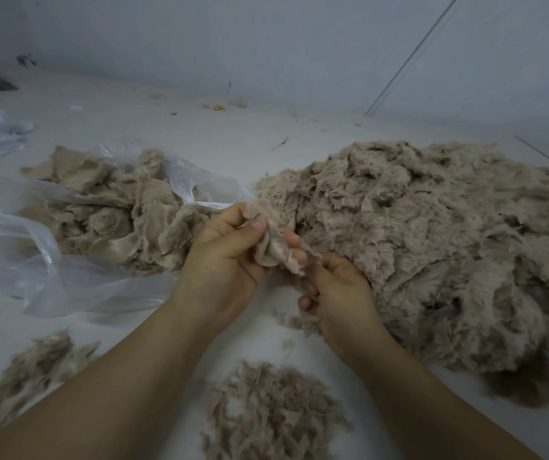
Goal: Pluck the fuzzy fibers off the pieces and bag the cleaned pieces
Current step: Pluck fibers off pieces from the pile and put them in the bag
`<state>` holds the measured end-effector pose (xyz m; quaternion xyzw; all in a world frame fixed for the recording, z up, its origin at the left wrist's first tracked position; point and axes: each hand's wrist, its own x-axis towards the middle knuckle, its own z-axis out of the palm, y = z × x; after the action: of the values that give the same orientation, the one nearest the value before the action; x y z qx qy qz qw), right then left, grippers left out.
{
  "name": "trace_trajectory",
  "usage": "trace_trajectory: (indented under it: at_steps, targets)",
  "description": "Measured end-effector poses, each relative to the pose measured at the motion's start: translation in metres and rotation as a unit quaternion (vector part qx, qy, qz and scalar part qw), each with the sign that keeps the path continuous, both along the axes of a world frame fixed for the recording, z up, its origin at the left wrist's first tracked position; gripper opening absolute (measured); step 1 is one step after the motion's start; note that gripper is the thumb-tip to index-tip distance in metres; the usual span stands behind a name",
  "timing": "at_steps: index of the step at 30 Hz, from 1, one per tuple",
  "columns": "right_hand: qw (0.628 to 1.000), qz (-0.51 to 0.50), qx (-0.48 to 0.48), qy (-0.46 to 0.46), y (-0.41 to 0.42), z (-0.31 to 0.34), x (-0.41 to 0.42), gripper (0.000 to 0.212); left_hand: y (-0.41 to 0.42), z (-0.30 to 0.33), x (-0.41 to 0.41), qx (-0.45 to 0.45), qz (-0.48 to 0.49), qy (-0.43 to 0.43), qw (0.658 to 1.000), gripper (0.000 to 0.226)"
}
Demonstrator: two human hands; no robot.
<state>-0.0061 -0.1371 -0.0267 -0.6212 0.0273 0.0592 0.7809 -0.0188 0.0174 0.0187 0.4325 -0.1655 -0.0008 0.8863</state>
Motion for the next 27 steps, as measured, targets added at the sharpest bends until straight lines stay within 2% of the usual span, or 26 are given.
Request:
trace_trajectory:
  at_steps: [3,6,8,10,14,20,22,24,26,27]
  targets:
    - [1.000,0.006,-0.009,-0.019,0.000,0.003,-0.001,0.007,-0.001,0.000,0.000,0.068,0.036,0.030,0.997,0.009]
    - [0.999,0.026,0.036,-0.026,0.000,0.008,-0.004,0.028,-0.006,-0.007,0.000,0.192,0.114,0.091,0.971,0.017]
    - [0.996,0.032,0.079,-0.018,-0.001,0.011,-0.005,0.022,-0.006,-0.009,0.001,0.232,0.120,0.107,0.959,0.024]
    - [0.995,0.036,0.087,-0.028,-0.002,0.010,-0.006,0.006,-0.006,-0.008,0.001,0.239,0.109,0.106,0.959,0.026]
    - [0.994,0.082,0.037,-0.067,0.001,0.013,-0.011,0.030,-0.009,-0.009,-0.003,0.252,0.077,0.105,0.959,0.032]
    - [0.997,0.059,0.018,-0.043,-0.001,0.010,-0.009,0.015,-0.009,-0.004,-0.007,0.268,0.056,0.085,0.958,0.036]
    - [0.998,0.055,0.017,-0.039,-0.001,0.011,-0.010,0.012,-0.006,-0.004,-0.006,0.315,0.062,0.068,0.945,0.038]
    - [0.997,0.055,0.022,-0.040,0.000,0.010,-0.009,0.015,-0.005,-0.004,-0.005,0.346,0.077,0.059,0.933,0.028]
    - [0.997,0.058,0.013,-0.055,0.000,0.008,-0.009,0.025,-0.005,-0.005,-0.004,0.323,0.092,0.076,0.939,0.011]
    - [0.996,0.060,0.007,-0.061,0.000,0.008,-0.009,0.030,-0.004,-0.006,-0.003,0.309,0.107,0.096,0.940,0.017]
